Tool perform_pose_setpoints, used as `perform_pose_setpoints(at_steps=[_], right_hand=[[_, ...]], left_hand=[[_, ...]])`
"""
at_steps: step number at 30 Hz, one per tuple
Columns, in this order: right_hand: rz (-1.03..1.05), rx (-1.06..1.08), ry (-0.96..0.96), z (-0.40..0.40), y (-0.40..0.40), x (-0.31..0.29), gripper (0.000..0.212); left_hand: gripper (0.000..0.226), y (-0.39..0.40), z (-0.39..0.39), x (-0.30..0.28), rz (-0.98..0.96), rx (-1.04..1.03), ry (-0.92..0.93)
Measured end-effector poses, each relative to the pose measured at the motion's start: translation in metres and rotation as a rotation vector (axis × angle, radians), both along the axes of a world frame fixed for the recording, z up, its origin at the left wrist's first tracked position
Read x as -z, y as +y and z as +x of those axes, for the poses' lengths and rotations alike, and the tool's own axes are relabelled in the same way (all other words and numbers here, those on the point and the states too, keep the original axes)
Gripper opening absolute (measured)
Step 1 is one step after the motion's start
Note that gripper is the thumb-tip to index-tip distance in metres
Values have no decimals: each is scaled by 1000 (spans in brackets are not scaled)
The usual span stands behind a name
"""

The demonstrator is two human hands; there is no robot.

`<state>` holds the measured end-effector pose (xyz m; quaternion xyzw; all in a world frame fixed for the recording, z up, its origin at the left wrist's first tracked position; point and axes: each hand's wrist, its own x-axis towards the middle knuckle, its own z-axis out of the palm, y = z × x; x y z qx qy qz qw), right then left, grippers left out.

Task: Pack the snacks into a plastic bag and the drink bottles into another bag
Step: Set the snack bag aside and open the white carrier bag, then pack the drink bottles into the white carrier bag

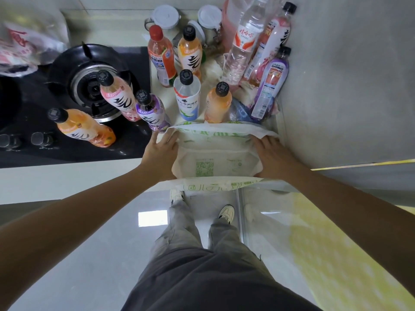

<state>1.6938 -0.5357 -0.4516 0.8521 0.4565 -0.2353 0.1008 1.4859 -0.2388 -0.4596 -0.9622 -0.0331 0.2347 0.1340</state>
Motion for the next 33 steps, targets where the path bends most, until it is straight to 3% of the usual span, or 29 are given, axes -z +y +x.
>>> perform_pose_setpoints(at_steps=[5, 11, 21, 25, 29, 33], right_hand=[[-9, -12, -9, 1, -1, -5, 139], [42, 0, -64, 8, 4, -12, 134], [416, 32, -138, -15, 11, -38, 65], [566, 89, -135, -27, 38, -62, 46], [684, 195, -69, -26, 77, -95, 50], [710, 286, 42, -14, 119, -118, 62]], left_hand=[[129, -8, 9, -2, 57, -81, 62], [125, -6, 10, -7, -44, -123, 30], [95, -16, -21, -34, -270, -164, -331], [76, -20, -23, -58, -286, -168, -481], [54, -9, -17, -90, -251, -212, -687], [54, 15, -2, -117, -272, -355, -787]])
